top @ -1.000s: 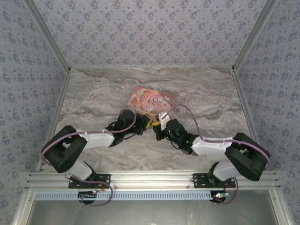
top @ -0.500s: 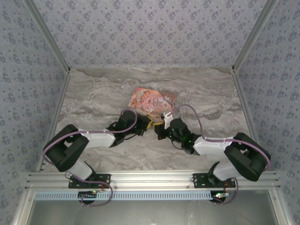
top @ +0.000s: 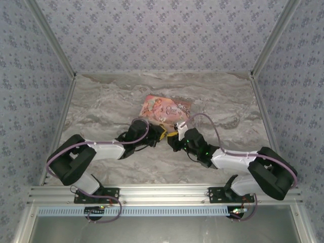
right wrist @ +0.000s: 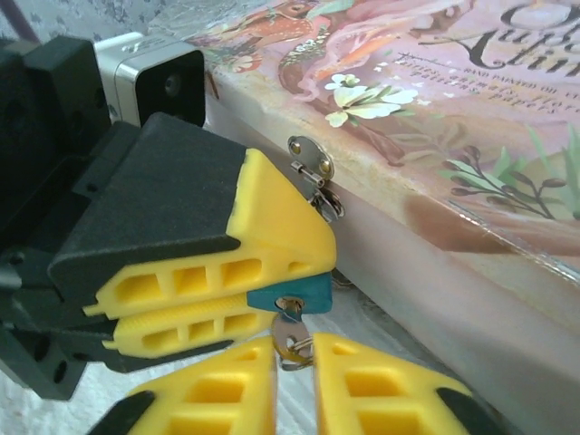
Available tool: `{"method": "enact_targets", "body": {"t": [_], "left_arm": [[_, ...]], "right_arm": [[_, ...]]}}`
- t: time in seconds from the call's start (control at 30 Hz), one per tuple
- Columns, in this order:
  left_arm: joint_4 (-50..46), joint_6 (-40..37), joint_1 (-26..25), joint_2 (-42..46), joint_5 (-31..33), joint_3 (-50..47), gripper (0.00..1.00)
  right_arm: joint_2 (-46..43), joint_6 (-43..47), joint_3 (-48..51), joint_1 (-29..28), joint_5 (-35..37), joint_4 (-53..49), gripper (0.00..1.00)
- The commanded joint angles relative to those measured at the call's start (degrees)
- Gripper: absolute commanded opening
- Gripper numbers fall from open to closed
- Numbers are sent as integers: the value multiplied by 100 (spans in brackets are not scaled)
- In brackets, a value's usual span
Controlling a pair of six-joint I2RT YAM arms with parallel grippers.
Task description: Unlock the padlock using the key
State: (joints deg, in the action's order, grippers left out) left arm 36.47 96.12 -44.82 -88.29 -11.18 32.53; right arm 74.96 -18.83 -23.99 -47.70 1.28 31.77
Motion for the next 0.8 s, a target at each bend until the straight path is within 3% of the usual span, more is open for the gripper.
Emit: {"method": "enact_targets", "body": {"t": [0.0,0.17,0.37,0.53,0.77], "left_arm": [[299,12,-61,57,-145,90,0],[299,15,-60,66,-145,78,0],[304,13,-62,82,-149,69,0],[291,9,-59,116,-165,69,0],[276,13,-57,165,-164,42,0]], "right_arm": [[-315,329,206,72,540,-73,26],[-555,583,264,65,488,-307,37],[-556,1041,225,-124,446,-364,41],[-346,1885,82,-487,956,-378,45],[10,2515,-230,-544,1223,-477,46]]}}
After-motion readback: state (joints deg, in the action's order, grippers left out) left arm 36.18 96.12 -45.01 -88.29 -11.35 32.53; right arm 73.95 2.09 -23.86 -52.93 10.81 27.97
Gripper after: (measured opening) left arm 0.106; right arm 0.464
